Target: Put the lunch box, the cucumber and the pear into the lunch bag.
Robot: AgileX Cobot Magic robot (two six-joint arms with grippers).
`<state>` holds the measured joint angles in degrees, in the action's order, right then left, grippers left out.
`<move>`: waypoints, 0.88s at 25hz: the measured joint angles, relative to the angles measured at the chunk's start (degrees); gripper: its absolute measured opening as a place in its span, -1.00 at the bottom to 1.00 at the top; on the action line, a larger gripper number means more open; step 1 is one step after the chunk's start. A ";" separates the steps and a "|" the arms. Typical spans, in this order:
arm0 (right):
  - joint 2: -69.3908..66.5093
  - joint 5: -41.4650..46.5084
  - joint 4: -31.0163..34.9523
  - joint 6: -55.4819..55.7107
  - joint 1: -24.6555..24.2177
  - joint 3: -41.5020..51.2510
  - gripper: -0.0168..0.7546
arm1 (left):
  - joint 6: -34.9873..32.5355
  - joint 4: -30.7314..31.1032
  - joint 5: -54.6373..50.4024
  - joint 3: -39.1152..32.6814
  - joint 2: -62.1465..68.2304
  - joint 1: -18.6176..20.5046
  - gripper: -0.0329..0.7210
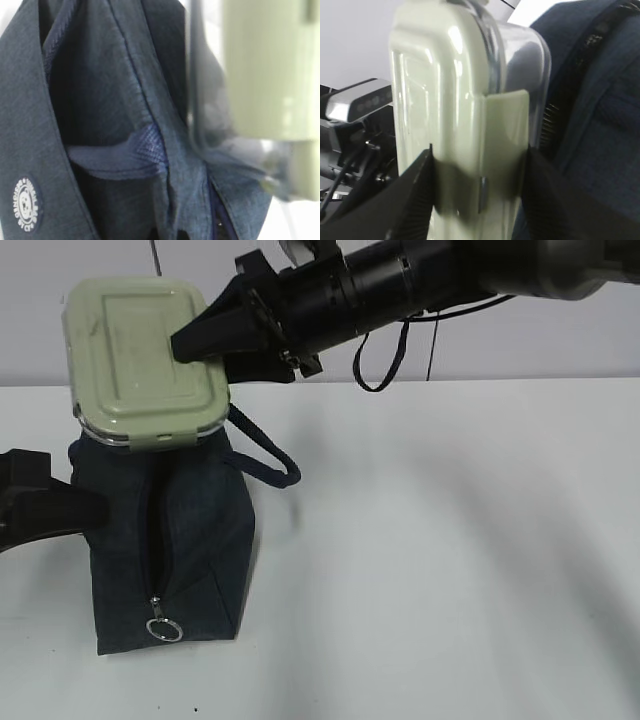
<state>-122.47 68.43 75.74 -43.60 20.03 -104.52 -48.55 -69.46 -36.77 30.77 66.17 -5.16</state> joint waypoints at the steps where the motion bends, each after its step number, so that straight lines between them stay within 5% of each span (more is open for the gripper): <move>1: -0.57 0.00 -0.64 0.00 0.00 0.00 0.04 | 0.00 0.00 0.00 0.00 0.00 0.00 -0.95; 5: -2.26 -0.22 -3.04 0.40 0.00 -0.04 0.04 | 0.00 0.00 0.00 0.00 0.00 0.00 -0.95; 14: -3.04 0.02 -21.52 7.35 -0.10 -0.13 0.04 | 0.00 -0.17 -0.10 0.00 0.00 0.00 -0.95; 22: -3.04 0.02 -25.84 13.74 0.12 -0.27 0.04 | 0.00 -0.36 -0.27 0.00 0.00 0.00 -0.95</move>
<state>-125.51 68.45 49.90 -29.87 20.16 -104.78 -48.55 -69.82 -37.04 30.77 66.17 -5.16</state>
